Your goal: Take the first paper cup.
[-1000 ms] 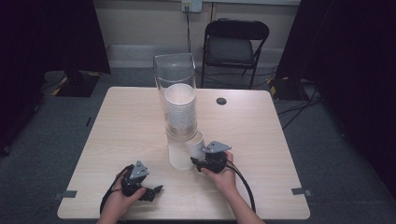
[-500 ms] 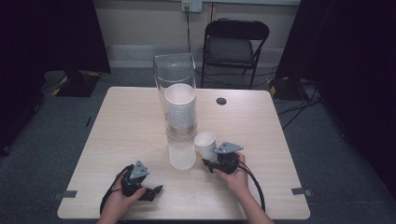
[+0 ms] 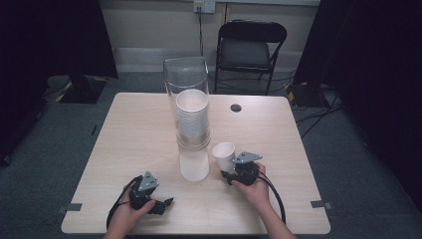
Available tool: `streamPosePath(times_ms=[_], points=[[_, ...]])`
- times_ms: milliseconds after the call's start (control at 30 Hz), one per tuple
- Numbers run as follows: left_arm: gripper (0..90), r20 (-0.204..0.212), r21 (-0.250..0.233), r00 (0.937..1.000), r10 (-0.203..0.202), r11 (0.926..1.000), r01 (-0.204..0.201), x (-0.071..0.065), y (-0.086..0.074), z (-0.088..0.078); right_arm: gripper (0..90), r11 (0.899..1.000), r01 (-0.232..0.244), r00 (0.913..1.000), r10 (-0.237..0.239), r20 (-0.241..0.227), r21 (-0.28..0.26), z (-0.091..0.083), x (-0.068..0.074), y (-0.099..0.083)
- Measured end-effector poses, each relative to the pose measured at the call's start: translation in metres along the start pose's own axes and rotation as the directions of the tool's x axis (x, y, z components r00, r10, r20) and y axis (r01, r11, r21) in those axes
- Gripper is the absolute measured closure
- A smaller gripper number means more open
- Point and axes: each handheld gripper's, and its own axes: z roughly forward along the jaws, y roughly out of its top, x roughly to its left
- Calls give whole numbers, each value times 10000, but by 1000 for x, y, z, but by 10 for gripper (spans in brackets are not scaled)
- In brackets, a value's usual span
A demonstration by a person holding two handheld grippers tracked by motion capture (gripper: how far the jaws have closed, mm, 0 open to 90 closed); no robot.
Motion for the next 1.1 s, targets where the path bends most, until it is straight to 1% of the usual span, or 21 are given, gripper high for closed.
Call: streamPosePath(times_ms=[133,167,333,433,600,700,733,1067,1100], points=[[66,-11,-6,10000,0,10000,0,0,0,0,355,9997,-243,9997,243,71,23,-1,-3,-1],[66,-11,-9,10000,-2,10000,2,0,0,0,355,9992,-385,9992,384,81,78,-1,-4,-2],[66,-19,-9,10000,5,10000,-5,0,0,0,353,9985,-526,9986,525,104,131,-2,-6,-3],[66,-19,-13,10000,2,10000,-2,0,0,0,348,9974,-707,9972,704,263,132,-4,-10,-4],[66,-19,-10,10000,-1,10000,1,0,0,0,341,9969,-774,9964,769,353,141,-7,-13,-7],[66,-26,-8,10000,5,10000,-5,0,0,0,264,9965,-816,9958,806,433,199,-8,-14,-8],[66,-23,-11,10000,0,10000,0,0,0,0,243,9956,-897,9946,882,545,261,-9,-14,-9],[66,-25,-8,10000,1,10000,-1,0,0,0,240,9966,-801,9945,787,686,187,-15,-12,-13],[66,-25,-9,10000,2,10000,-2,0,0,0,244,9964,-849,9938,845,718,25,-18,-12,-15]])
